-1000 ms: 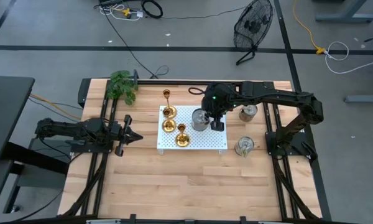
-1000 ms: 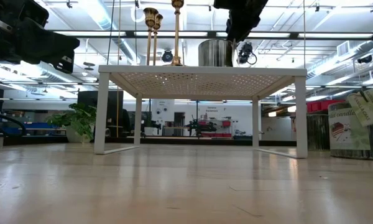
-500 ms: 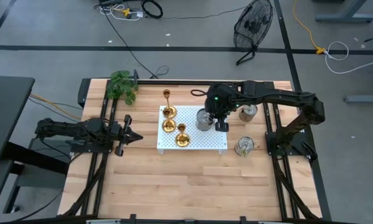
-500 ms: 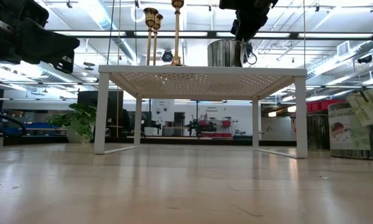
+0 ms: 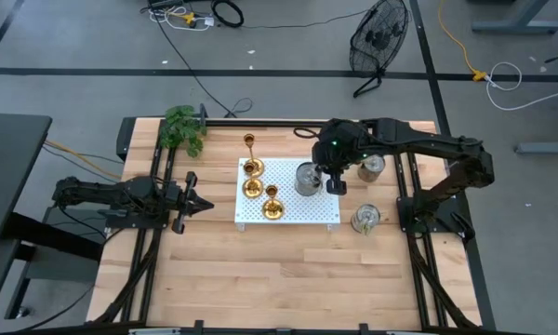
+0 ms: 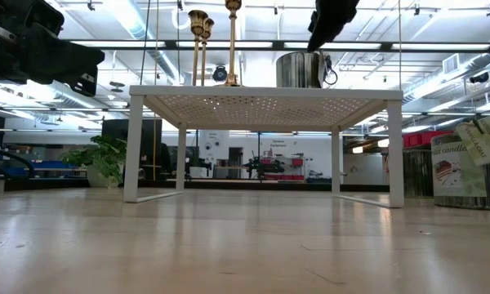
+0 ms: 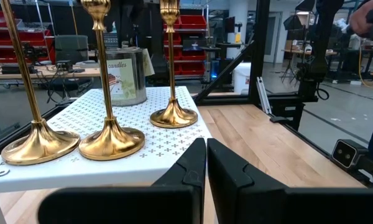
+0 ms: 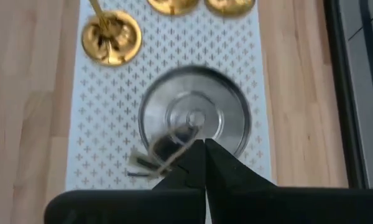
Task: Pick & Place candle stick holders
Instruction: Adjust the golden candle holder on the shelf, then put the bottom metal lid scented candle on the shelf
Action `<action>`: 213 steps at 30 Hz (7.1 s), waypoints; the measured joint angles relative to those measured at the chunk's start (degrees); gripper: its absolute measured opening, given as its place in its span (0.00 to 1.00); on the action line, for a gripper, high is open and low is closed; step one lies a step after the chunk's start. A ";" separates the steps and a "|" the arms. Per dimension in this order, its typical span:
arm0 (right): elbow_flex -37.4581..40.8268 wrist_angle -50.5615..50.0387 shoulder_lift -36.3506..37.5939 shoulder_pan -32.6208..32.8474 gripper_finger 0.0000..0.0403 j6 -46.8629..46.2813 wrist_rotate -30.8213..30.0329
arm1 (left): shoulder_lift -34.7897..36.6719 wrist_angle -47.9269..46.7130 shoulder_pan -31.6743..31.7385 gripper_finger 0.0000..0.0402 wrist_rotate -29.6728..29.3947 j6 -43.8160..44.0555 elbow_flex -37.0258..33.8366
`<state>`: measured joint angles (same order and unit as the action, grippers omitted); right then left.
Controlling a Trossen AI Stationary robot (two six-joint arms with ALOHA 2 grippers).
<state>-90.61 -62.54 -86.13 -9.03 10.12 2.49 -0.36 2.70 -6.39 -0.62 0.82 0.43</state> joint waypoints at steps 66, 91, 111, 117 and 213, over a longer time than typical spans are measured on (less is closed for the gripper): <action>11.26 28.44 -9.63 19.82 0.00 54.81 -6.74 | 0.00 0.02 0.00 0.05 0.00 0.00 -0.02; 16.24 34.34 -9.58 19.18 0.00 54.87 -9.03 | 0.00 -0.04 0.00 0.05 -0.01 0.00 -0.01; 16.22 35.12 -11.27 17.72 0.00 53.64 -10.41 | 0.00 0.02 0.00 0.05 -0.01 0.00 -0.01; 16.15 37.06 -11.83 17.70 0.00 54.24 -10.42 | 0.00 0.04 0.00 0.05 -0.01 0.00 0.00; 25.55 -8.13 14.18 4.39 0.29 -2.59 -1.38 | 0.00 0.01 0.00 0.05 -0.01 0.00 0.00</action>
<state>-65.06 -70.67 -71.94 -4.64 7.53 1.10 -0.36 2.71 -6.39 -0.62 0.82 0.43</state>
